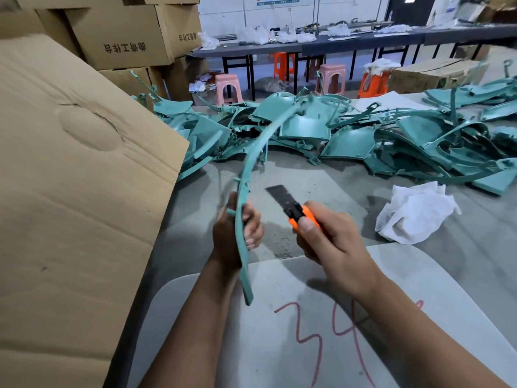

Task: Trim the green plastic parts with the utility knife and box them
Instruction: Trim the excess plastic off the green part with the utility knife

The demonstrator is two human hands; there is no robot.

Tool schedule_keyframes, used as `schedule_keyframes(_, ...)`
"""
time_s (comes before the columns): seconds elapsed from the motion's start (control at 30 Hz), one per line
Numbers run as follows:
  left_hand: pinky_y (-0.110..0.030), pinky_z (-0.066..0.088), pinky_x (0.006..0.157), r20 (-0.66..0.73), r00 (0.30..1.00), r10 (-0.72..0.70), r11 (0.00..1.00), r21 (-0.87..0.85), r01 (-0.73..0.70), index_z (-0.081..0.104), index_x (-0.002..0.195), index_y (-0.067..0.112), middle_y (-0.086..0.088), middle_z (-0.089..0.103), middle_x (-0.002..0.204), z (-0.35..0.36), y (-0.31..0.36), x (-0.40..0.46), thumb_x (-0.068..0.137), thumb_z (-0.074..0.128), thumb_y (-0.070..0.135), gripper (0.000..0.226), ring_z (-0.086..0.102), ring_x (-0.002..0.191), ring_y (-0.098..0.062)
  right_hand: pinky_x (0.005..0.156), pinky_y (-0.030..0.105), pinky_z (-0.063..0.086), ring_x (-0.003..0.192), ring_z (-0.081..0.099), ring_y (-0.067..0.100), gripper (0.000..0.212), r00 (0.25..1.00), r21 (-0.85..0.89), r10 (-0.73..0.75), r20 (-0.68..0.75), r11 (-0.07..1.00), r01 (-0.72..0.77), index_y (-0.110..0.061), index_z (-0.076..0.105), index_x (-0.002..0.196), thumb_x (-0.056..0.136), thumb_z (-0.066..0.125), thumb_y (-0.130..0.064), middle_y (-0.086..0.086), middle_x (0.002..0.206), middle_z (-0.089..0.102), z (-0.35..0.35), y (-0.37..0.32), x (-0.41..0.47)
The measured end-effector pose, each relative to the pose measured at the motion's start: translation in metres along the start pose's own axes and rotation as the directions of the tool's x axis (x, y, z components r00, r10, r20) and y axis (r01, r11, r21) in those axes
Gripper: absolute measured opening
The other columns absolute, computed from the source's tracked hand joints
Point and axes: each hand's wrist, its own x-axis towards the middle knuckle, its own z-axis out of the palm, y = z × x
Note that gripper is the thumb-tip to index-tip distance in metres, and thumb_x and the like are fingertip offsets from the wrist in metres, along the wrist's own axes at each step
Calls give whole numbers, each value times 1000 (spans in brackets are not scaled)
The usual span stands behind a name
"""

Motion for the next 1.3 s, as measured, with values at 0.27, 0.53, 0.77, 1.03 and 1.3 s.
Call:
schedule_keyframes(0.27,-11,46,51,-182,915,359,912,275,-303,65,63,44,23,58,58,-7,-1,2,86,44,67,38,56,56,5,50,46,36,54,43,27,39,999,-114,35,1,993,-35,-13,52,82,107,43,-42,10,62,48,5,-5,2)
schedule_keyframes(0.53,-10,46,63,-185,892,413,884,317,-344,50,73,29,21,62,67,-13,-6,1,97,40,53,36,56,61,11,48,44,31,52,38,26,42,997,-83,13,76,997,-6,-10,47,77,105,45,-41,11,60,41,-1,-8,-1)
schedule_keyframes(0.77,-16,40,48,-113,902,417,883,287,-373,49,66,13,11,51,54,-10,-1,-1,105,36,40,49,48,51,0,48,41,30,51,36,26,44,998,-56,15,54,998,-12,-10,47,76,105,46,-43,11,59,40,5,-8,0)
schedule_keyframes(1.03,-26,36,52,-73,954,290,939,214,-269,50,72,13,-5,47,62,-11,-6,5,98,41,51,47,45,59,-16,48,31,30,50,36,17,34,998,-1,-23,-66,1000,23,-25,51,79,109,46,-41,-4,60,42,1,0,0)
schedule_keyframes(1.3,-16,46,52,14,988,151,983,105,-151,70,69,18,7,64,60,-1,-12,4,112,33,32,59,58,55,-3,48,26,30,49,42,15,41,956,-345,-220,-194,928,143,-15,50,78,110,43,-41,-5,58,41,4,-6,3)
